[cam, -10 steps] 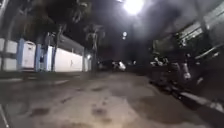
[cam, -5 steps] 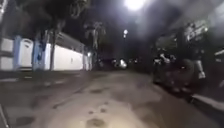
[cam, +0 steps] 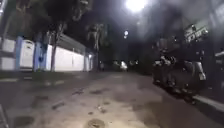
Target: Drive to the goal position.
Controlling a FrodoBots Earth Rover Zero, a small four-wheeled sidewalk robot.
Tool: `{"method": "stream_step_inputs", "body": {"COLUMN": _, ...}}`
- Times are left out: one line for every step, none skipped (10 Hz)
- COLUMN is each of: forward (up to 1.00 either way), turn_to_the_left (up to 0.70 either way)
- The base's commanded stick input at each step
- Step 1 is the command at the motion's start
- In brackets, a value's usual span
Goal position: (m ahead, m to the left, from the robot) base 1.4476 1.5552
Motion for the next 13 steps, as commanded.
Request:
{"method": "stream_step_inputs", "body": {"forward": 0.7, "turn_to_the_left": 0.0}}
{"method": "stream_step_inputs", "body": {"forward": 0.7, "turn_to_the_left": 0.0}}
{"method": "stream_step_inputs", "body": {"forward": 0.7, "turn_to_the_left": 0.0}}
{"method": "stream_step_inputs", "body": {"forward": 0.7, "turn_to_the_left": 0.0}}
{"method": "stream_step_inputs", "body": {"forward": 0.7, "turn_to_the_left": 0.0}}
{"method": "stream_step_inputs", "body": {"forward": 0.7, "turn_to_the_left": 0.0}}
{"method": "stream_step_inputs", "body": {"forward": 0.7, "turn_to_the_left": 0.0}}
{"method": "stream_step_inputs", "body": {"forward": 0.7, "turn_to_the_left": 0.0}}
{"method": "stream_step_inputs", "body": {"forward": 0.7, "turn_to_the_left": 0.0}}
{"method": "stream_step_inputs", "body": {"forward": 0.7, "turn_to_the_left": 0.0}}
{"method": "stream_step_inputs", "body": {"forward": 0.7, "turn_to_the_left": 0.0}}
{"method": "stream_step_inputs", "body": {"forward": 0.7, "turn_to_the_left": 0.0}}
{"method": "stream_step_inputs", "body": {"forward": 0.7, "turn_to_the_left": 0.0}}
